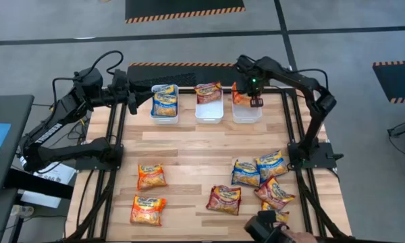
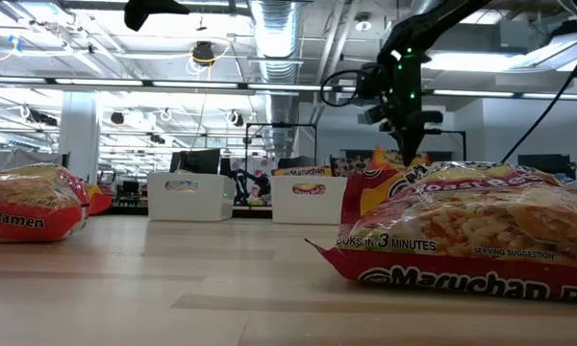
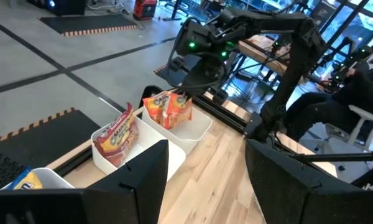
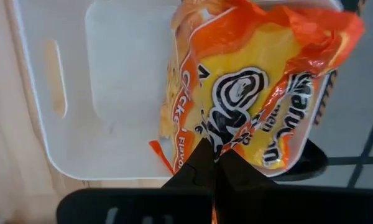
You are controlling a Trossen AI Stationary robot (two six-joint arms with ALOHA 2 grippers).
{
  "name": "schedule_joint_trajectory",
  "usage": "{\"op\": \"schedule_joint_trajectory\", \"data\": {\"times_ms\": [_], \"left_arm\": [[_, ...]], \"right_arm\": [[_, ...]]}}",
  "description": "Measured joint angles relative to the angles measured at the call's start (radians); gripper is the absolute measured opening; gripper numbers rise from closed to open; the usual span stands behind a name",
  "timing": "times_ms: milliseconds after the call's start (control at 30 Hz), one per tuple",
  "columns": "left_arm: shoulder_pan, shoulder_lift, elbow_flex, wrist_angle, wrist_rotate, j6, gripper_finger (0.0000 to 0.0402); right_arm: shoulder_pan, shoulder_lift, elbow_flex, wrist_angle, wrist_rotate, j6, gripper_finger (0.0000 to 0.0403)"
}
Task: Sort Maruchan noodles
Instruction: Put the orange noodle pack into the right white bin
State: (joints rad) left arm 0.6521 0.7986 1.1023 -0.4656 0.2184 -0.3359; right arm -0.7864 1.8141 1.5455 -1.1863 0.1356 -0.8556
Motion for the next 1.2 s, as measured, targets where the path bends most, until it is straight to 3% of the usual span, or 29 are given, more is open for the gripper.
{"op": "schedule_joint_trajectory", "data": {"times_ms": [233, 567, 833, 1200], "left_arm": [[0.0, 0.0, 0.0, 0.0, 0.025, -0.001, 0.0199], [0.0, 0.0, 0.0, 0.0, 0.036, -0.001, 0.0199], [0.0, 0.0, 0.0, 0.0, 0.037, -0.001, 0.0199], [0.0, 0.0, 0.0, 0.0, 0.03, -0.01, 0.0199]], "right_arm": [[0.0, 0.056, 0.0, -0.012, 0.093, 0.078, 0.001], [0.015, 0.074, 0.0, 0.017, 0.099, 0.133, 0.0046], [0.033, 0.074, 0.0, 0.052, 0.113, 0.163, 0.0099], [0.046, 0.055, 0.0, 0.064, 0.282, 0.204, 0.0207]]}}
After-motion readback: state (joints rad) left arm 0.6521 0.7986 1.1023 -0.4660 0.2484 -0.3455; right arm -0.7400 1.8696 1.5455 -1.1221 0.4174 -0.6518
